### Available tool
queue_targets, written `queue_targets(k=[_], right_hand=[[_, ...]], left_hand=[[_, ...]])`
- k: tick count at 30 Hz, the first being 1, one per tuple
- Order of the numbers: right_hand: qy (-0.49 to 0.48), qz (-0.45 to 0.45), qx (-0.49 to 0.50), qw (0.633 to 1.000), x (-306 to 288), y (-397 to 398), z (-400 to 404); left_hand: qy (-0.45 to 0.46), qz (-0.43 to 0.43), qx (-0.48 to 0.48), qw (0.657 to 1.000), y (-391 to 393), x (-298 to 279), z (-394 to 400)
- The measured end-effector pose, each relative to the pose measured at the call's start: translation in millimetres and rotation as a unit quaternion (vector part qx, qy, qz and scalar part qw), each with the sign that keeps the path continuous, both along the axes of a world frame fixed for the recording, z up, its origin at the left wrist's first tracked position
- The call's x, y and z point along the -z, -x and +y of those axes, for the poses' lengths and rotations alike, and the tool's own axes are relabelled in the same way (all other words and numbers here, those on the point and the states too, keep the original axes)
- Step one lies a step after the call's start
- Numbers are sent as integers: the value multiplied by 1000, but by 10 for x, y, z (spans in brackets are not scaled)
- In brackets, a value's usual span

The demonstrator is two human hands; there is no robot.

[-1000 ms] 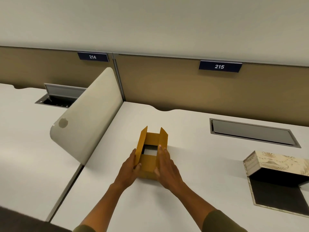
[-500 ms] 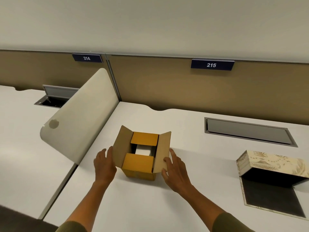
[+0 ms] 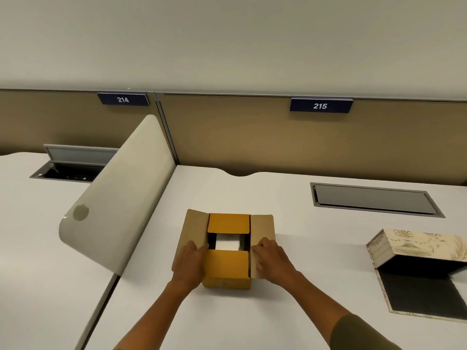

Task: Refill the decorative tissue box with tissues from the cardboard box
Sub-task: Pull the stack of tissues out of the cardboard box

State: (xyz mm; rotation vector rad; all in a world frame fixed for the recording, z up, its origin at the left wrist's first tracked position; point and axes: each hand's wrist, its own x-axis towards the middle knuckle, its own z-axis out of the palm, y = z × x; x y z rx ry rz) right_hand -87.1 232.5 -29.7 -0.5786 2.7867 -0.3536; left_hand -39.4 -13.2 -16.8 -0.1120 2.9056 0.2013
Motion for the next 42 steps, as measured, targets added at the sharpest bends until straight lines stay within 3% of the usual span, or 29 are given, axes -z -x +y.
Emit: queue_targets(k=[5,9,12,16,20,25,34,36,38,42], right_hand=[[66,-49,83,993,-35,41,-304],[166,-102,154,969,-195,99,-376],[230,-151,172,946,-324,145,-346],[209,-208,143,945,-368,151,-271],[155,-227,92,957,-318,75,-217],[48,-166,46,984,-222,-94,-256],[-62,-59,25,996,32,-300,-458],[-46,-69,30,996,24,-244,-459],[24,-104,76,991,-38,-121,-472],[225,-204,226,926,-111,114,-652]], left_hand=[[-89,-41,-25,995,126,25,-70],[-195,-3,-59,979,263,-78,-167],[-307,-21,-78,948,339,-248,-193],[-403,-118,-71,905,315,-367,-251],[-376,-138,-26,916,242,-282,-299],[-185,-126,87,971,137,-70,-258],[-77,-66,118,988,-48,233,-167],[-97,-72,121,985,-5,222,-163],[-177,-82,94,976,81,178,-128],[-382,-111,-62,915,296,136,13]])
